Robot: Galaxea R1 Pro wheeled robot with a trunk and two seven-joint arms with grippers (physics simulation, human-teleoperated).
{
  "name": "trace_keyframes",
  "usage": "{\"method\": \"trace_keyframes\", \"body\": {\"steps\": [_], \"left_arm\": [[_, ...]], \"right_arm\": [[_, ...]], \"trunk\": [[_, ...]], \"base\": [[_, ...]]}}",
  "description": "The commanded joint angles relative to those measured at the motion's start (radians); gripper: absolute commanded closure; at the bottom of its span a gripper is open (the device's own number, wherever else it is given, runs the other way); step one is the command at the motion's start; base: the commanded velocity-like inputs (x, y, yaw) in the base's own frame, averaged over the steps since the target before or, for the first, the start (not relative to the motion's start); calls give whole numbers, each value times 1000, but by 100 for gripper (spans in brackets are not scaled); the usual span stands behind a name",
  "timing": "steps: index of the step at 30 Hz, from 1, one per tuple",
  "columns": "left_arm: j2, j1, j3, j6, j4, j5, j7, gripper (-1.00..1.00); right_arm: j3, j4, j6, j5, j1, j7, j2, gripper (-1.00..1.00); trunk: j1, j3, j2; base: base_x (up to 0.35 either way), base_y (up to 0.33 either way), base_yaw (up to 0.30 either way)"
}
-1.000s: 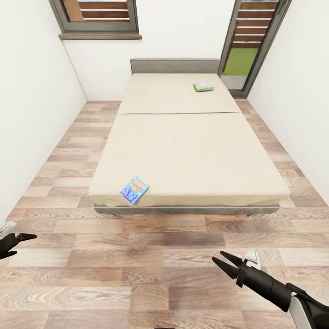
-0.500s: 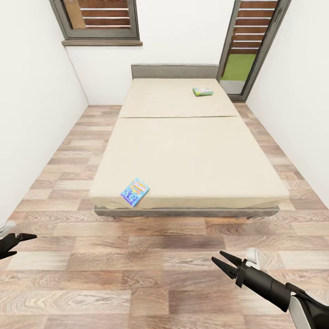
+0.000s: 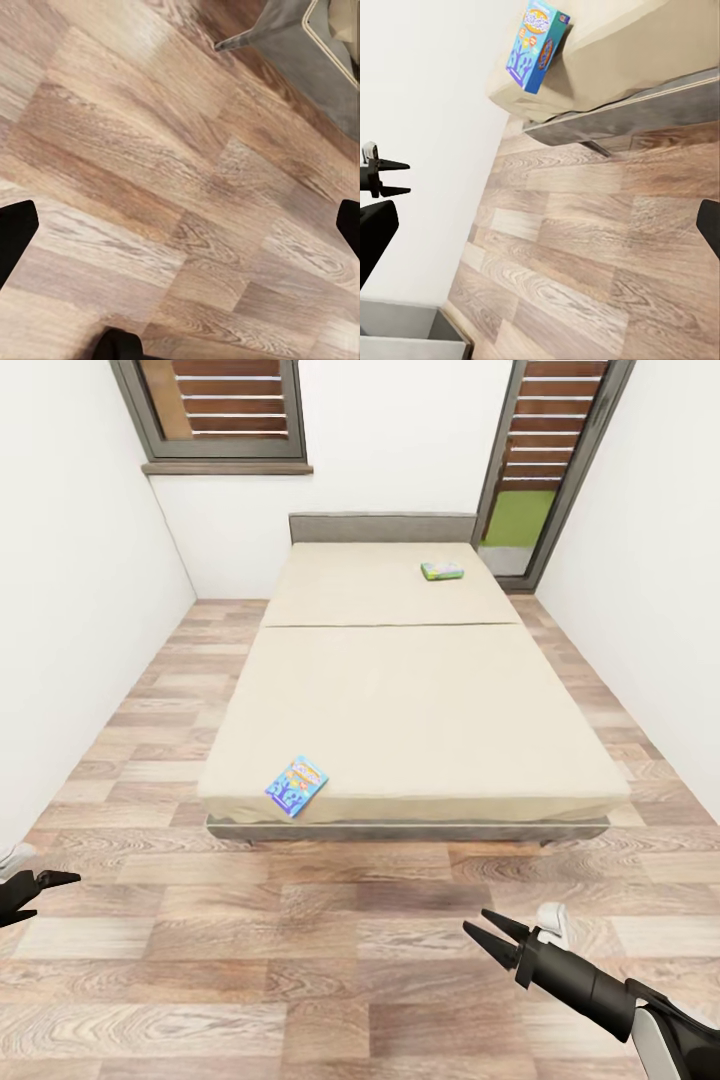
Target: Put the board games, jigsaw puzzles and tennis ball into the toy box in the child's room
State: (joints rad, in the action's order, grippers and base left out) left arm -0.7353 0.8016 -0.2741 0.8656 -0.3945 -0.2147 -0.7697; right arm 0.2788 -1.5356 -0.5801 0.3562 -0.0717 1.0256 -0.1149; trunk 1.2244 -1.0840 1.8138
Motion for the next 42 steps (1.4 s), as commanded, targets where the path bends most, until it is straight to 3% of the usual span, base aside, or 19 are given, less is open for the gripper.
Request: {"method": "trace_keyframes", "body": {"steps": [1,42], "left_arm": [[0,1,-4,4,0,3,-3,-100],[0,1,-3,4,0,3,-3,-100]], "right_arm": [[0,0,-7,6,0,0,0,-100],[-14,2,-7,4,0,-8,0,-100]], "trunk": [[0,1,0],[0,69,0]], "base": [[0,0,0],[0,0,15]]}}
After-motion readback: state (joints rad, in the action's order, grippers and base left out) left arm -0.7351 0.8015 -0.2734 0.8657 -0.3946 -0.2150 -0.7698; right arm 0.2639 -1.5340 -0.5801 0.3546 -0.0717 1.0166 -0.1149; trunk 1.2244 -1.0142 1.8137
